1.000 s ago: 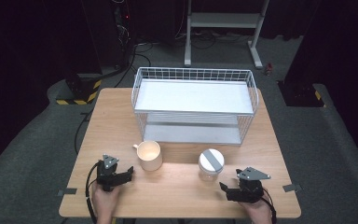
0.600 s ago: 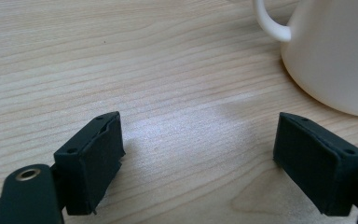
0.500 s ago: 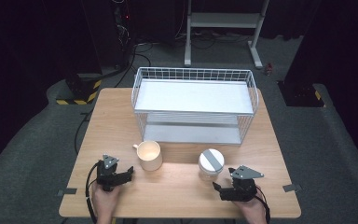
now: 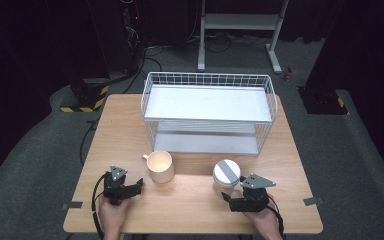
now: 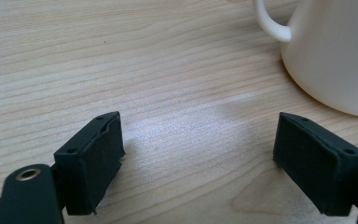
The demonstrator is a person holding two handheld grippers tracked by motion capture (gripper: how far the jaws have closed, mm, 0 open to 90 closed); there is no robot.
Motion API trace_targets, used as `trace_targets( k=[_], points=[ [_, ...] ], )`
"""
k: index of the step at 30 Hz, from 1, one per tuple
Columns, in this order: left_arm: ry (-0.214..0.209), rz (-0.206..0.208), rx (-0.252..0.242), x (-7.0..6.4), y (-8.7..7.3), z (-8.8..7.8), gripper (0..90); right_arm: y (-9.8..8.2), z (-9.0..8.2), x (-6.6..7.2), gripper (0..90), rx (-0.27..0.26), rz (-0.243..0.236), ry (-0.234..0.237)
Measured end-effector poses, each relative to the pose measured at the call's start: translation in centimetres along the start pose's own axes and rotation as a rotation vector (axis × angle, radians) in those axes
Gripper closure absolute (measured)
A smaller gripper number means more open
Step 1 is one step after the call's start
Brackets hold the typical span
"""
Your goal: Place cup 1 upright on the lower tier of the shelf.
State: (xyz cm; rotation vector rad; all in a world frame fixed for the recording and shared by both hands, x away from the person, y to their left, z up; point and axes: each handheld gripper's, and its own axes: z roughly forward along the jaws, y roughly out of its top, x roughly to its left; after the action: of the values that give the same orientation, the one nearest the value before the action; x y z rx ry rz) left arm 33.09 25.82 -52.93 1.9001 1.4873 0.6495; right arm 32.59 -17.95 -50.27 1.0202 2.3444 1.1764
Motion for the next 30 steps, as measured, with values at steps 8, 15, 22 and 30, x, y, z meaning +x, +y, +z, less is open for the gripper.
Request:
trace_targets(
  k=[8, 15, 22, 30],
  points=[
    [0.000, 0.000, 0.000, 0.0, 0.0, 0.0, 16.4, 0.9, 0.5, 0.1, 12.2, -0.008, -0.017, 0.006],
    [0.000, 0.000, 0.000, 0.0, 0.0, 0.0, 16.4, 1.4, 0.9, 0.3, 12.1, -0.012, -0.021, 0.008],
    [0.000, 0.000, 0.000, 0.0, 0.0, 0.0, 16.4, 2.0, 1.4, 0.4, 12.3, -0.018, -0.032, 0.005],
    [0.000, 0.000, 0.000, 0.0, 0.0, 0.0, 16.4, 2.5, 1.6, 0.5, 14.1, -0.026, -0.041, -0.008]
  ],
)
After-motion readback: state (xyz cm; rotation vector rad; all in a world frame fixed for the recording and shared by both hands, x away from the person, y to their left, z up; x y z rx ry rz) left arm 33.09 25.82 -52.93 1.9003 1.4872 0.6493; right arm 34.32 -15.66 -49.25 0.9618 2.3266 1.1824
